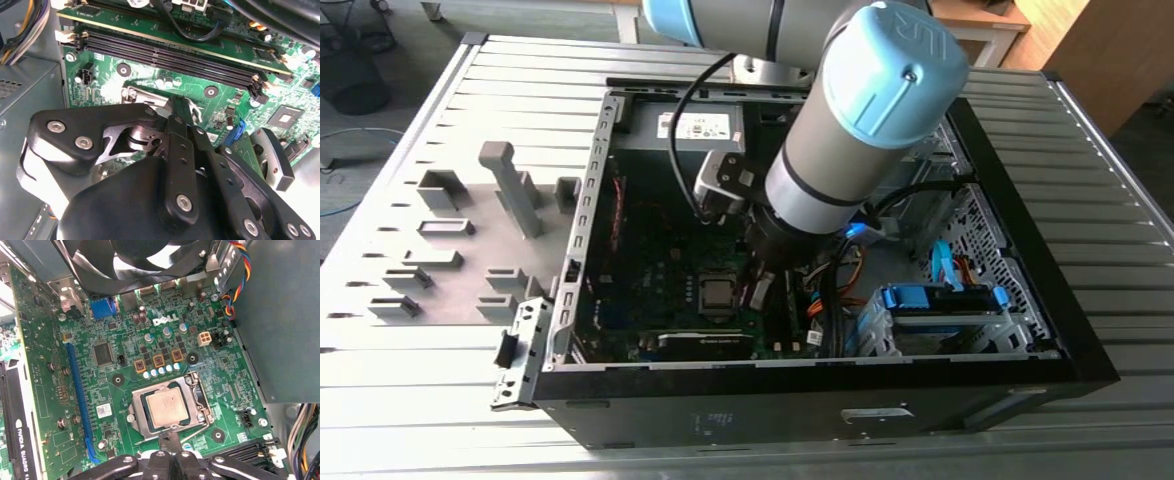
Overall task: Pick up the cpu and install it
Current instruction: 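Install the first cpu locking lever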
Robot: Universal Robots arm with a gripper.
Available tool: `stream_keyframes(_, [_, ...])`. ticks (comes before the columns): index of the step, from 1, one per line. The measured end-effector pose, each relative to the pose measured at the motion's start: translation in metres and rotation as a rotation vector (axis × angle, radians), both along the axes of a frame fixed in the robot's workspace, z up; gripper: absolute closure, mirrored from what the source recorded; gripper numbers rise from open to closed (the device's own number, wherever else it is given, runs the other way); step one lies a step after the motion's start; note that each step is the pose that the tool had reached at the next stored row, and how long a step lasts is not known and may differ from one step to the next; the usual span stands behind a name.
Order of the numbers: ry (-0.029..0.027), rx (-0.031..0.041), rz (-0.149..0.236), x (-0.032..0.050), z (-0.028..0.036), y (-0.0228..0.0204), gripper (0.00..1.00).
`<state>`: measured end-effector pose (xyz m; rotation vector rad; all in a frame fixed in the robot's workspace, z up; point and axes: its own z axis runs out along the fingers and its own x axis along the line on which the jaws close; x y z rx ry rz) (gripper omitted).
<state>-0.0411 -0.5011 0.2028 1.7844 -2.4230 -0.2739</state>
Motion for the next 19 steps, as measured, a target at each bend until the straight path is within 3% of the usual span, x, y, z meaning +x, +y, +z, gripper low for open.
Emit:
stream_keyframes(6, [0.0001,-0.0065,-0.005,0.0,-0.003,-0.0001,0.89])
stream_keyframes(19, [-0.0005,-0.0082,-0.005,-0.0019,-0.0051,-0.0019,0.89])
